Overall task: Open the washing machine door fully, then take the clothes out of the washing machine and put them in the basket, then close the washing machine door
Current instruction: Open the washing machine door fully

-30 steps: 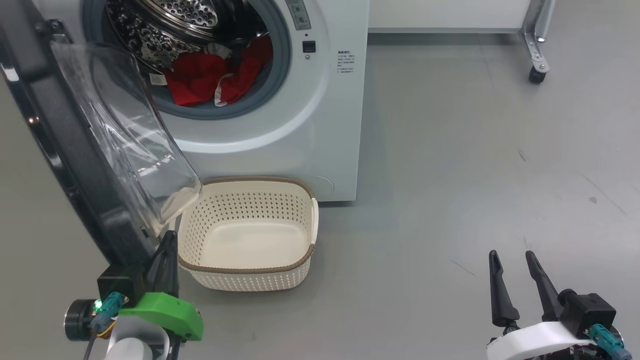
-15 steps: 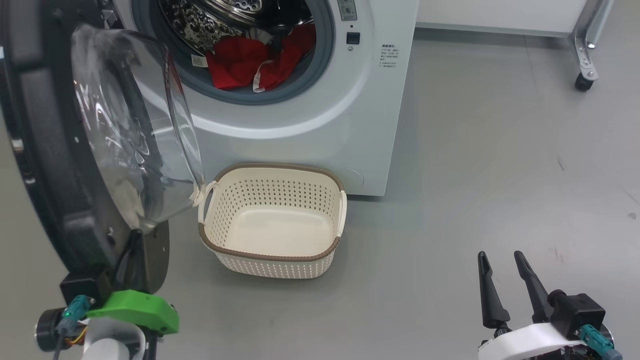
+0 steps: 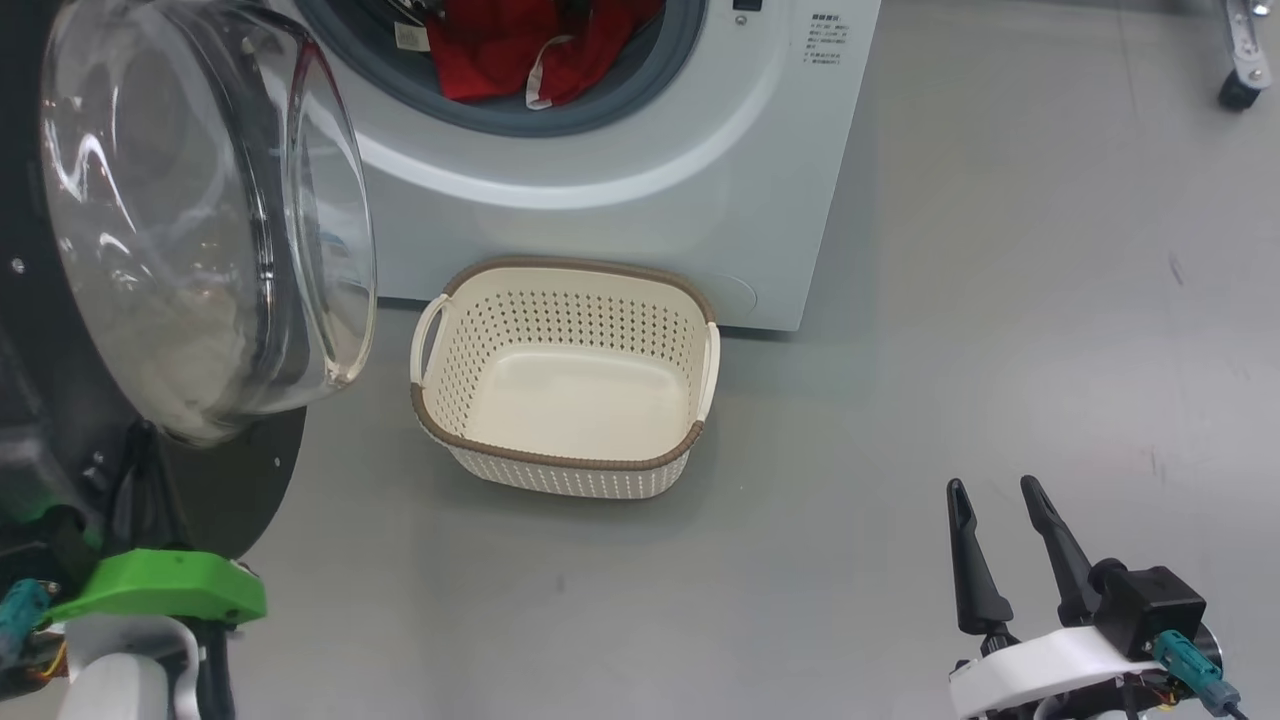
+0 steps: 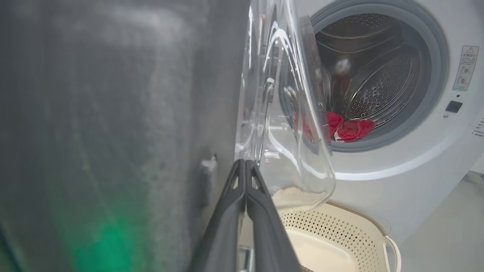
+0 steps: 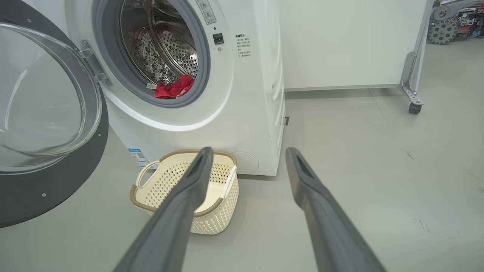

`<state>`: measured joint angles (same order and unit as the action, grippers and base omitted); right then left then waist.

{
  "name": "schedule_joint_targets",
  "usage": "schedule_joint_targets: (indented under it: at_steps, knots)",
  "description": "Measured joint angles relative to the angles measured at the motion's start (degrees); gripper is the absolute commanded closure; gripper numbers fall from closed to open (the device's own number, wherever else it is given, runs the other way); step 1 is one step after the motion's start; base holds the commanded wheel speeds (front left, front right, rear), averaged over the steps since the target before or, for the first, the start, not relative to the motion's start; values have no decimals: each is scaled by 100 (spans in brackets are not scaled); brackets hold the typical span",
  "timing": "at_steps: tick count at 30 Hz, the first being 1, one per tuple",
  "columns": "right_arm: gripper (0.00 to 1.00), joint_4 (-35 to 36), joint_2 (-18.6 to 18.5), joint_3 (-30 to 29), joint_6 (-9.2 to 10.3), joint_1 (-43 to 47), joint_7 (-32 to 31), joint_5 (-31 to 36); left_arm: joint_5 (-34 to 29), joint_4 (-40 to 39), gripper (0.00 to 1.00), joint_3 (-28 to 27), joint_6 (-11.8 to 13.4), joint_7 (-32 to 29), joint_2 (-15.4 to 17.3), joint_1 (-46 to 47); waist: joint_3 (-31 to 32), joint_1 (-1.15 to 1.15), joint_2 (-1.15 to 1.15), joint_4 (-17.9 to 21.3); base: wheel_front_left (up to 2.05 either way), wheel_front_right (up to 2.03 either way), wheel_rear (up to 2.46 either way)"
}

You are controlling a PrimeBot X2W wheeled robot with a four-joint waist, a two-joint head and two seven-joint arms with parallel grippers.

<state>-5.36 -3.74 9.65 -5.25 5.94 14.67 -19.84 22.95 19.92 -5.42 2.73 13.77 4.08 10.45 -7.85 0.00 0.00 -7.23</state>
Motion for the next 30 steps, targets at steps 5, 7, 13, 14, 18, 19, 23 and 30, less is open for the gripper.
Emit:
schedule_joint_targets:
  at_steps: [5,7,13,14,18,19,23,30]
  knots:
    - [0,14,-18,2,-22,-114,0,75,120,-15,100,-304,9,43,51,93,-238,0,0,-86,0,0,0]
    - [0,14,-34,3,-23,-143,0,85,196,-15,100,-416,32,44,70,143,-328,0,0,-123,0,0,0]
    - [0,9,-98,32,-24,-304,0,178,416,-14,100,-808,59,49,168,226,-568,0,0,-217,0,0,0]
    - [0,10,-110,34,-24,-330,0,193,430,-14,100,-877,59,49,198,227,-603,0,0,-228,0,0,0]
    - [0,11,-140,53,-26,-399,0,215,511,-5,100,-1143,103,51,290,247,-730,0,0,-258,0,0,0]
    - [0,12,-144,53,-26,-420,0,235,537,0,100,-1188,103,51,324,252,-759,0,0,-263,0,0,0]
    - [0,11,-183,74,-43,-443,0,253,634,20,100,-1317,104,52,400,309,-847,0,0,-277,0,0,0]
    - [0,86,-337,179,-74,-485,-25,386,813,52,100,-1649,102,67,662,564,-1108,0,0,-280,0,0,0]
